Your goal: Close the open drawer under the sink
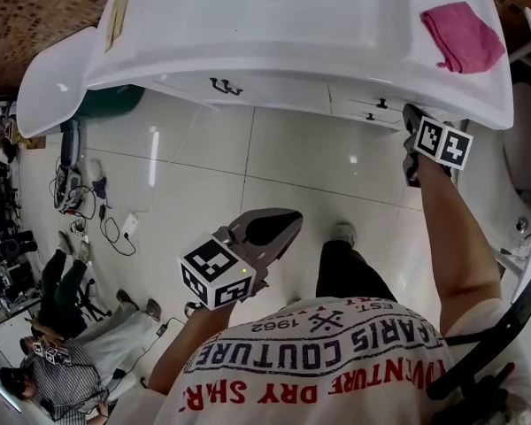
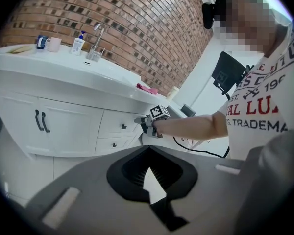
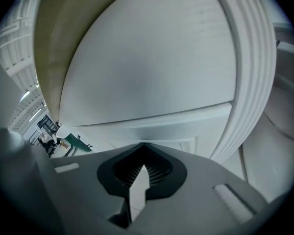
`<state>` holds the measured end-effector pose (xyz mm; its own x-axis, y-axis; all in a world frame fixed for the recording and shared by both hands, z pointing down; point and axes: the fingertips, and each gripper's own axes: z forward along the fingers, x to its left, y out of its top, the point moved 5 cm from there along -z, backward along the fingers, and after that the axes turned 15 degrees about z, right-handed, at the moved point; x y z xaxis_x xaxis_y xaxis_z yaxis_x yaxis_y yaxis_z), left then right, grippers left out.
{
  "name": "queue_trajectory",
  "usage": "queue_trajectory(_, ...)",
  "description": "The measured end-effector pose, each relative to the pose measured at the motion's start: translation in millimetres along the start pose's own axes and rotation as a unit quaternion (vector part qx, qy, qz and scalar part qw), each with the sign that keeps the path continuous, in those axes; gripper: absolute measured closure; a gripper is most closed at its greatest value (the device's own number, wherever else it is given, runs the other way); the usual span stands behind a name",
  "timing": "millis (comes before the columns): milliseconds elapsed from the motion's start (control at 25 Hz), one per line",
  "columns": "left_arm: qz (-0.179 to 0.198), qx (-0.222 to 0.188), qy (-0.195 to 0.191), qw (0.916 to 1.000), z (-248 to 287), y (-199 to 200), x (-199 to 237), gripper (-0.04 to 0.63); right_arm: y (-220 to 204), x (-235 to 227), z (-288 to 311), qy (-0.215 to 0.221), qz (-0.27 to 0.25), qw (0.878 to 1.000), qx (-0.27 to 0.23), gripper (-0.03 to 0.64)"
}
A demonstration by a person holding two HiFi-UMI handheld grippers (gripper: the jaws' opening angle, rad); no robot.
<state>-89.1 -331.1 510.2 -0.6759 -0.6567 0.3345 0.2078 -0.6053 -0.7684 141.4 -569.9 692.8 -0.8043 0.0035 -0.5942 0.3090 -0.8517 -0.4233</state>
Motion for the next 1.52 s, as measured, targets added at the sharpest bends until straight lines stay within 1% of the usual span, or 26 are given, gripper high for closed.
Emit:
queue_trajectory(80,0.002,-0.004,0.002,1.0000,-2.0,0.1,0.5,0.612,-0.3,2.4,-1.4,0.003,-0.005,1.000,-0.003,0.609)
queue_trajectory(200,0.004,-0.009,-0.002,1.0000,-3.8,-0.4,-3.6,0.612,-12.1,10.5,-11.8,0.031,-0.011,0.999,0.015,0.609)
queue_trajectory(320,0.014,-0.016,-0.009,0.9997,-7.6,2.1,-10.1,0.612,-40.5,24.3,-40.9,0.054,-0.059,0.996,0.047,0.609)
queue_trajectory(440,0.027,-0.032,-0.014,0.9990,-15.4,4.3,-17.9,0.612,-76.8,51.1,-93.5,0.104,-0.104,0.987,0.069,0.609)
queue_trajectory(560,0.046,-0.050,-0.018,0.9975,-26.0,4.7,-29.5,0.612,-111.8,91.5,-157.3,0.164,-0.132,0.974,0.087,0.609)
queue_trajectory(680,0.065,-0.065,-0.025,0.9955,-44.7,1.8,-48.7,0.611,-144.1,135.5,-220.1,0.210,-0.146,0.963,0.085,0.609)
queue_trajectory(760,0.076,-0.074,-0.028,0.9940,-60.6,-0.8,-65.6,0.611,-164.3,160.4,-256.6,0.230,-0.155,0.958,0.077,0.609)
queue_trajectory(920,0.107,-0.103,-0.032,0.9884,-100.4,-4.5,-110.4,0.611,-203.0,197.5,-319.5,0.241,-0.201,0.948,0.050,0.609)
queue_trajectory(1040,0.138,-0.123,-0.038,0.9821,-140.2,-18.3,-157.7,0.612,-241.7,221.8,-369.9,0.246,-0.225,0.943,0.022,0.609)
queue_trajectory(1120,0.158,-0.132,-0.042,0.9777,-169.8,-34.6,-193.7,0.611,-275.8,236.8,-405.4,0.250,-0.232,0.940,0.003,0.611)
queue_trajectory(1320,0.203,-0.148,-0.051,0.9666,-249.5,-84.0,-285.6,0.612,-377.1,269.1,-493.2,0.254,-0.254,0.933,-0.035,0.611)
queue_trajectory(1440,0.221,-0.153,-0.056,0.9616,-288.2,-113.3,-330.3,0.612,-429.6,280.3,-534.0,0.257,-0.257,0.930,-0.052,0.611)
queue_trajectory(1520,0.228,-0.156,-0.061,0.9592,-312.1,-127.8,-355.3,0.612,-456.2,289.5,-557.9,0.258,-0.257,0.929,-0.062,0.611)
